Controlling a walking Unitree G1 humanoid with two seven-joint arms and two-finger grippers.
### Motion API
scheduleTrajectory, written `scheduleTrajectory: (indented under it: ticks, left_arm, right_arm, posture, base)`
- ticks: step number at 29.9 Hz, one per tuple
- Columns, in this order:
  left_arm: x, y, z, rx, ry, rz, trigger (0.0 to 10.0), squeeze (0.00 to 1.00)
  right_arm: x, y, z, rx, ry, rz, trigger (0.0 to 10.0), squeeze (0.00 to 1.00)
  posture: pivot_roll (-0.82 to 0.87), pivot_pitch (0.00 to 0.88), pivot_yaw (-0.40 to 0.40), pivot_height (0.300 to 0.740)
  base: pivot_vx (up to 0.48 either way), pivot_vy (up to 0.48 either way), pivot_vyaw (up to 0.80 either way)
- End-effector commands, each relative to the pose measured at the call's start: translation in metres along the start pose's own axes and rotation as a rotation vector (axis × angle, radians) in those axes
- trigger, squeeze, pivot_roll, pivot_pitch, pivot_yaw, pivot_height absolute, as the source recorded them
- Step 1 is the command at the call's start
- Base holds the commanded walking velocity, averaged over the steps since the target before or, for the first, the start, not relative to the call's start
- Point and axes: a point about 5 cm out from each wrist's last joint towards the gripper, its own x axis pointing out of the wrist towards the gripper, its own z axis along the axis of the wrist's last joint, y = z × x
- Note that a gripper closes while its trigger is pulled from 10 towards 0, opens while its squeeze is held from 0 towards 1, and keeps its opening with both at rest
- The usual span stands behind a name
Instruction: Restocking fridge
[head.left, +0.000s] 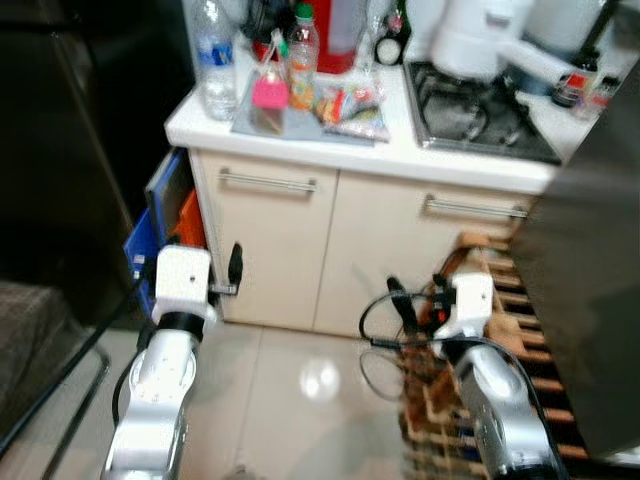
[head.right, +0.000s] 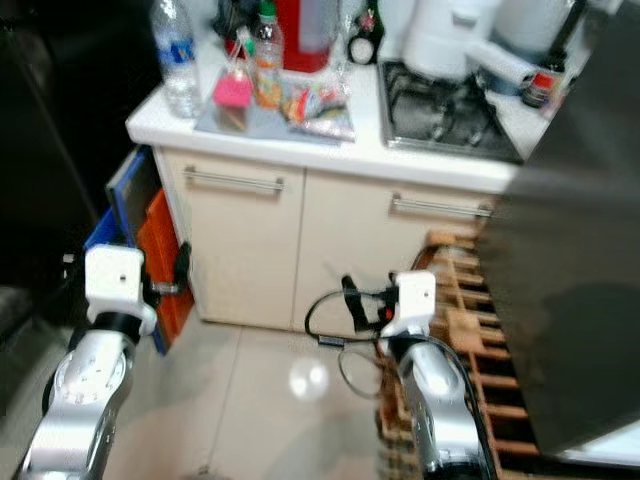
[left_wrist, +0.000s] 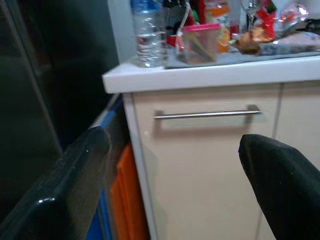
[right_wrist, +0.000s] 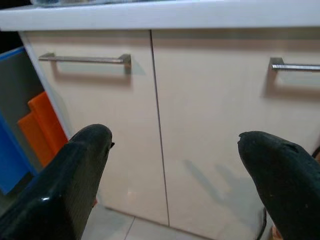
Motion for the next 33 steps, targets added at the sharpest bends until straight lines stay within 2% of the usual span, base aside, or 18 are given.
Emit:
scheduleTrajectory:
  ticks: [1,5,9,10,13,17,20,23,28,31,32,33]
  left_arm:
    - [-0.001,0.002,-0.001,0.02,0.012,-0.037,10.0,0.0]
    - [-0.009,0.006,-0.007,0.057,0.051,-0.11,10.0,0.0]
    - [-0.007,0.009,-0.008,0.072,0.065,-0.133,10.0,0.0]
    - [-0.001,0.013,-0.005,0.072,0.055,-0.138,10.0,0.0]
    - [0.003,0.015,-0.001,0.069,0.039,-0.137,10.0,0.0]
    - [0.006,0.012,0.001,0.064,0.025,-0.144,10.0,0.0]
    - [0.006,0.004,0.001,0.0,0.011,-0.127,10.0,0.0]
    - [0.003,0.005,-0.004,-0.066,0.029,-0.092,10.0,0.0]
    - [-0.005,0.008,-0.009,-0.128,0.049,-0.016,10.0,0.0]
    - [-0.006,0.008,-0.008,-0.13,0.039,-0.001,10.0,0.0]
    - [-0.004,0.007,-0.004,-0.085,0.012,0.006,10.0,0.0]
    - [-0.004,0.007,-0.004,-0.085,0.012,0.006,10.0,0.0]
  right_arm:
    - [-0.005,-0.002,0.003,-0.012,-0.036,-0.048,10.0,0.0]
    - [-0.02,-0.003,-0.009,-0.013,-0.009,-0.098,10.0,0.0]
    - [-0.02,0.001,-0.013,-0.006,-0.003,-0.099,10.0,0.0]
    - [-0.018,0.007,-0.015,-0.007,-0.001,-0.098,10.0,0.0]
    - [-0.016,0.011,-0.015,-0.009,-0.003,-0.091,10.0,0.0]
    - [-0.015,0.013,-0.013,-0.018,-0.019,-0.081,10.0,0.0]
    - [-0.011,0.01,-0.007,-0.054,-0.041,-0.078,10.0,0.0]
    - [-0.007,0.01,-0.003,-0.09,-0.051,-0.058,10.0,0.0]
    - [-0.003,0.008,-0.002,-0.128,-0.041,-0.01,10.0,0.0]
    - [-0.002,0.006,-0.003,-0.119,-0.035,-0.02,10.0,0.0]
    - [0.001,0.004,-0.003,-0.108,-0.035,-0.028,10.0,0.0]
    - [0.001,0.004,-0.003,-0.108,-0.035,-0.028,10.0,0.0]
  posture:
    - [0.0,0.0,-0.025,0.74]
    - [0.01,0.0,-0.009,0.74]
    - [0.02,0.0,0.001,0.74]
    - [0.02,0.0,0.015,0.74]
    - [0.02,0.0,0.021,0.74]
    - [0.02,0.0,0.023,0.74]
    - [0.01,0.0,0.004,0.74]
    - [0.01,0.0,-0.016,0.74]
    - [0.03,0.0,-0.049,0.74]
    - [0.04,0.0,-0.055,0.74]
    - [0.04,0.0,-0.06,0.74]
    - [0.04,0.0,-0.06,0.74]
  base:
    - [0.0,0.48,0.0]
    - [0.0,0.0,0.0]
    - [0.0,0.0,0.0]
    - [0.0,0.0,0.0]
    - [0.0,0.0,-0.43]
    - [0.0,0.0,-0.39]
    - [0.0,0.0,0.0]
    - [0.0,0.0,0.0]
    - [0.0,0.0,0.0]
    - [0.0,0.0,0.0]
    - [0.446,0.0,0.0]
    - [0.446,0.0,0.0]
